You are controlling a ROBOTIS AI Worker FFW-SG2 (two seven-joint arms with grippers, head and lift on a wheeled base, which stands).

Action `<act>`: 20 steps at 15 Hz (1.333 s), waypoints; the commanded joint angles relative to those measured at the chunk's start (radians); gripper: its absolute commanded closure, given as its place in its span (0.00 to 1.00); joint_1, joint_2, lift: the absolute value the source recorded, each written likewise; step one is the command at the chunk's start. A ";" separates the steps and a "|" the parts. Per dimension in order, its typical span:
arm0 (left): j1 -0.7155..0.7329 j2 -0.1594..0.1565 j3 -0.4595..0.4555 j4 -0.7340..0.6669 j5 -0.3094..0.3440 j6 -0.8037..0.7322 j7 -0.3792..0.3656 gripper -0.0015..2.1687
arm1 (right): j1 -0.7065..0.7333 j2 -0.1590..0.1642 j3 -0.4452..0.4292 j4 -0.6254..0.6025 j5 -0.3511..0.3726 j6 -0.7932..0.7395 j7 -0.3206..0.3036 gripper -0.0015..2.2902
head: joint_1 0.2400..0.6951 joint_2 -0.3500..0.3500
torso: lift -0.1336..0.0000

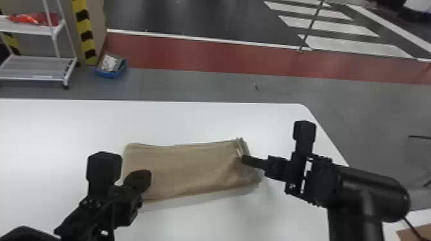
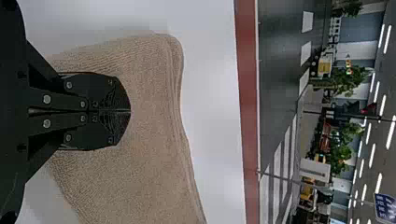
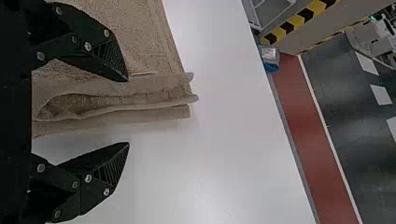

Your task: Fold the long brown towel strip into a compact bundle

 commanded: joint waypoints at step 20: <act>-0.016 0.000 0.027 0.011 0.002 0.039 -0.020 0.88 | -0.076 0.002 -0.012 0.101 -0.030 -0.022 0.001 0.23 | 1.00 0.20 | 0.07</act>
